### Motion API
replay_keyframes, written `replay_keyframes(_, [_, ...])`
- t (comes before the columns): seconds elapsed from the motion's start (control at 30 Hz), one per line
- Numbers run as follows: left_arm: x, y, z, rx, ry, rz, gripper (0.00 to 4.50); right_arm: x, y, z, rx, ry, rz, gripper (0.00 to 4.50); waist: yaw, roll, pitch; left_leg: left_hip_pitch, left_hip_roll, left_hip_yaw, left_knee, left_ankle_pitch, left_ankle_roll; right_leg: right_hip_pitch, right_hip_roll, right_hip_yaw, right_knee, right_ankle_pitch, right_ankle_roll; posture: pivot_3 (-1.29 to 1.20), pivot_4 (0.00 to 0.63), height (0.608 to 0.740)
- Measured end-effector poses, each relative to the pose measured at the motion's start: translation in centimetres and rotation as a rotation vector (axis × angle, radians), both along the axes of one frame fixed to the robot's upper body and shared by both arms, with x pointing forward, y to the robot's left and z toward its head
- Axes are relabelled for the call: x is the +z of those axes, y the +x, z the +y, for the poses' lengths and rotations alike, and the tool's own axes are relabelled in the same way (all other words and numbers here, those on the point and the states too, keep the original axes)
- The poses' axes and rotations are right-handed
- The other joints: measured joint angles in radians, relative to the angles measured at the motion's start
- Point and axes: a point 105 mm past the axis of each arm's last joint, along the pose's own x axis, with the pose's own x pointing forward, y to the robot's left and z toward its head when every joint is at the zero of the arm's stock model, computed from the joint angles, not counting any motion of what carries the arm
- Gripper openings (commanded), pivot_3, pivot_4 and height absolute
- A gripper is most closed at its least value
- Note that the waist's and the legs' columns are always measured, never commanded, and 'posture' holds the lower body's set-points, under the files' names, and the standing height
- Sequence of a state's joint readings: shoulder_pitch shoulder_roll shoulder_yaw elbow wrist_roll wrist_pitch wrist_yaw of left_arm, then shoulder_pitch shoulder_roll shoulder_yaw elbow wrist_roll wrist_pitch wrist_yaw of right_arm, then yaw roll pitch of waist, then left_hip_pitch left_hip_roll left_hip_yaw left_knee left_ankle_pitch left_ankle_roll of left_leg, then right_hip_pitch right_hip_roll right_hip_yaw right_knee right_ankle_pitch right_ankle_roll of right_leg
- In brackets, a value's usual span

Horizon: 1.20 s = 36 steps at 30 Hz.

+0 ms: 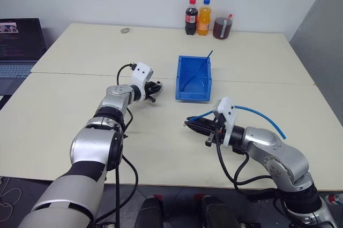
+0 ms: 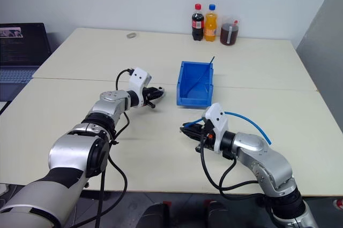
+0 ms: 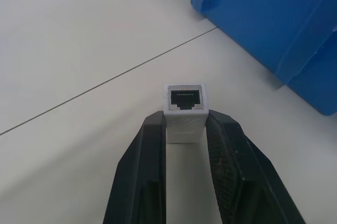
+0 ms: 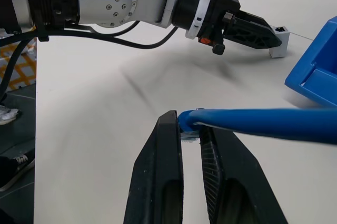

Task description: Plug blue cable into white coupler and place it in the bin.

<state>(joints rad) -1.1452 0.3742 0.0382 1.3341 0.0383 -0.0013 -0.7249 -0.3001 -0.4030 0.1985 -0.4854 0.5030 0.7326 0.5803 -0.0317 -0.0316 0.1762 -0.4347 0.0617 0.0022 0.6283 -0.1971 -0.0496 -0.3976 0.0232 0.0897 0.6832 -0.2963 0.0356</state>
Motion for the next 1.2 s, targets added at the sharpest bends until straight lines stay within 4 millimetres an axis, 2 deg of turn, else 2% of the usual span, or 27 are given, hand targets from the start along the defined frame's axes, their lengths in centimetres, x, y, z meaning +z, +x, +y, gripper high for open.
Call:
replay_keyframes(0.2, [-0.9,-2.2,1.6,-0.162,-0.013,0.003,0.76,0.0,-0.3,-0.1,-0.005,-0.008,-0.011,0.17,-0.004,0.0,0.0,0.001,0.0,0.001,0.0,0.0,0.0,-0.002,0.0,0.001,0.005,0.0,0.0,0.0,0.15,0.74])
replay_keyframes(0.3, [-1.6,-4.9,2.5,-0.317,0.024,-0.029,0.76,-0.2,-0.6,-0.4,-0.012,-0.013,-0.008,0.17,-0.005,0.0,0.0,0.001,0.001,0.001,0.0,0.0,0.0,-0.003,0.0,0.001,0.008,0.0,-0.001,0.0,0.15,0.74])
replay_keyframes(0.37, [-2.3,-7.7,2.9,-0.421,0.088,-0.052,0.76,-0.3,-0.8,-0.5,-0.012,-0.015,-0.007,0.17,-0.012,0.0,-0.001,0.002,0.001,0.003,0.0,0.0,-0.001,-0.004,-0.001,0.005,0.011,-0.001,-0.002,0.0,0.15,0.74])
replay_keyframes(0.47, [-2.9,-11.5,2.0,-0.52,0.116,-0.052,0.76,-0.3,-0.7,-1.0,-0.015,-0.025,-0.002,0.17,-0.011,-0.001,-0.002,0.002,0.001,0.003,0.002,0.0,-0.001,-0.005,-0.002,0.005,0.015,-0.001,-0.003,0.0,0.15,0.74])
replay_keyframes(0.57, [-3.3,-13.5,0.8,-0.569,0.142,-0.029,0.76,-0.1,-0.9,-0.8,0.005,-0.021,0.0,0.17,0.0,-0.001,-0.002,0.002,0.001,0.001,0.002,0.001,0.0,-0.005,-0.001,0.003,0.015,-0.002,-0.003,0.0,0.15,0.74])
replay_keyframes(0.73, [-3.6,-14.8,0.2,-0.568,0.115,0.004,0.76,-0.1,-0.9,-0.8,0.021,-0.027,0.004,0.17,-0.001,-0.001,-0.002,0.002,0.001,0.001,0.003,0.002,0.002,-0.005,0.001,0.004,0.015,-0.003,0.003,0.0,0.15,0.74])
replay_keyframes(0.97, [-3.3,-15.4,1.1,-0.623,0.148,0.055,0.76,-0.1,-0.9,-0.8,0.025,-0.024,0.006,0.17,-0.001,-0.001,-0.002,0.002,0.001,0.002,0.003,0.002,0.002,-0.006,0.002,0.006,0.015,-0.003,0.002,0.0,0.15,0.74])
replay_keyframes(1.2, [-3.2,-15.3,0.9,-0.737,0.191,0.07,0.76,-0.2,-1.0,-0.6,0.038,-0.035,-0.008,0.17,-0.001,-0.001,-0.002,0.002,0.001,0.002,0.003,0.002,0.002,-0.006,0.002,0.006,0.015,-0.004,0.002,0.0,0.15,0.74])
